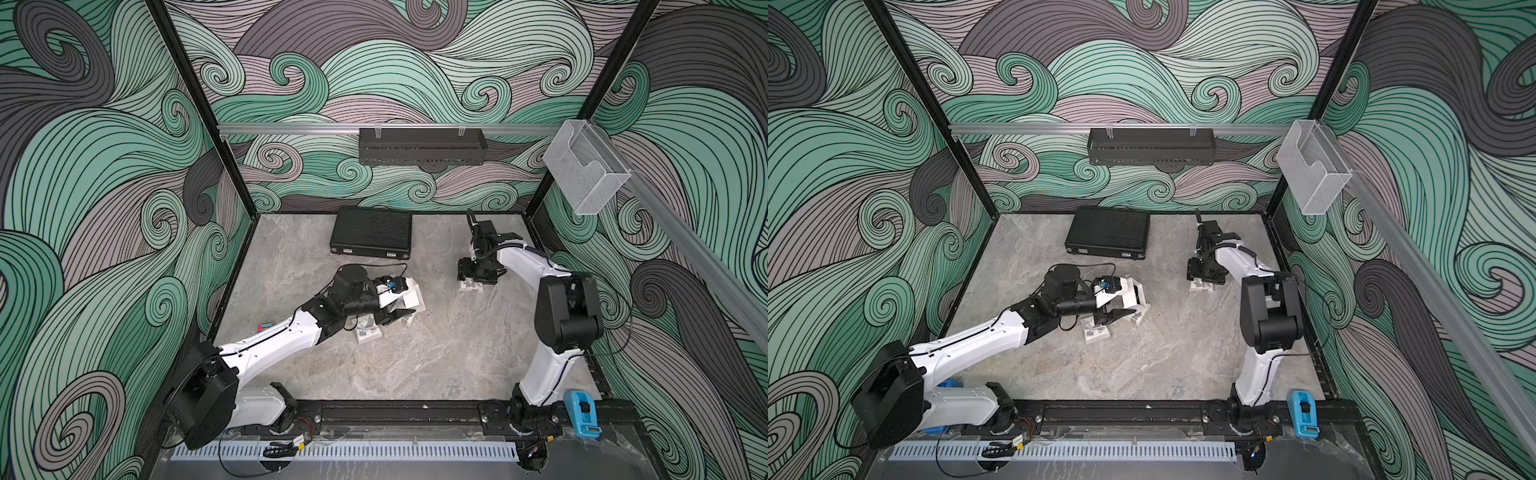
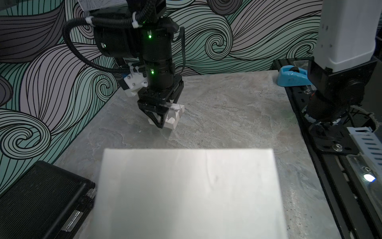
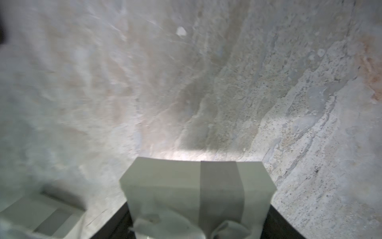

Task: Take the rings out of the lift-off lid box
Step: Place the lid at the center of the board.

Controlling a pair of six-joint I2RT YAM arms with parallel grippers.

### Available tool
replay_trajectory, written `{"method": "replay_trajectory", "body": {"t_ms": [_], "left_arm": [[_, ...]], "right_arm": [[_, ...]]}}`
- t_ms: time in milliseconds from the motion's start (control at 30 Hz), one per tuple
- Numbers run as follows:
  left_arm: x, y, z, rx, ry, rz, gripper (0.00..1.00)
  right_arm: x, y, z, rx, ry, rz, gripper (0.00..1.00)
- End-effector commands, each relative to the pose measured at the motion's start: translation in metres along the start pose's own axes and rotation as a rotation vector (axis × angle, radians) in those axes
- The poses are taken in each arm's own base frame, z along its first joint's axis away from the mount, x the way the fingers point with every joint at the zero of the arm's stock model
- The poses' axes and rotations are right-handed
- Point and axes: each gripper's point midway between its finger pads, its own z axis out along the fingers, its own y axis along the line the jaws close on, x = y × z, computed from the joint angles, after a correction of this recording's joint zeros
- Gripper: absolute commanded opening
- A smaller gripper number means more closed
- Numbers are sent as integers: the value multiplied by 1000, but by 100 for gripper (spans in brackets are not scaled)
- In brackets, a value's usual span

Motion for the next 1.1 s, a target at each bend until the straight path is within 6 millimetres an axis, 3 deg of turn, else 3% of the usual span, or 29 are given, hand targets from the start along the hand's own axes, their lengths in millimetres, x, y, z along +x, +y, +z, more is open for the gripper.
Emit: {"method": "replay_trajectory", "body": {"t_ms": [0,433,700,867,967,1067], "left_arm": [[-9,0,-4,-9,-19,20,62],[-9,0,-5,-10,-17,19,62],[-9,0,-4,-7,-14,22,62],[-9,0,-4,-6,-14,22,62],[-11,0,-4,-8,-19,26,62],[-13,1,-4,-7,-22,28,62]], "right_arm": [[-11,-16,3,93,-9,-18,73],[-19,-20,32,82,38,-48,77],[-21,-17,23,66,20,-67,87],[-19,-18,-9,67,-16,-66,98],[-13,-13,-47,45,-81,-70,99],[2,10,-87,-93,-142,-86,99]]}}
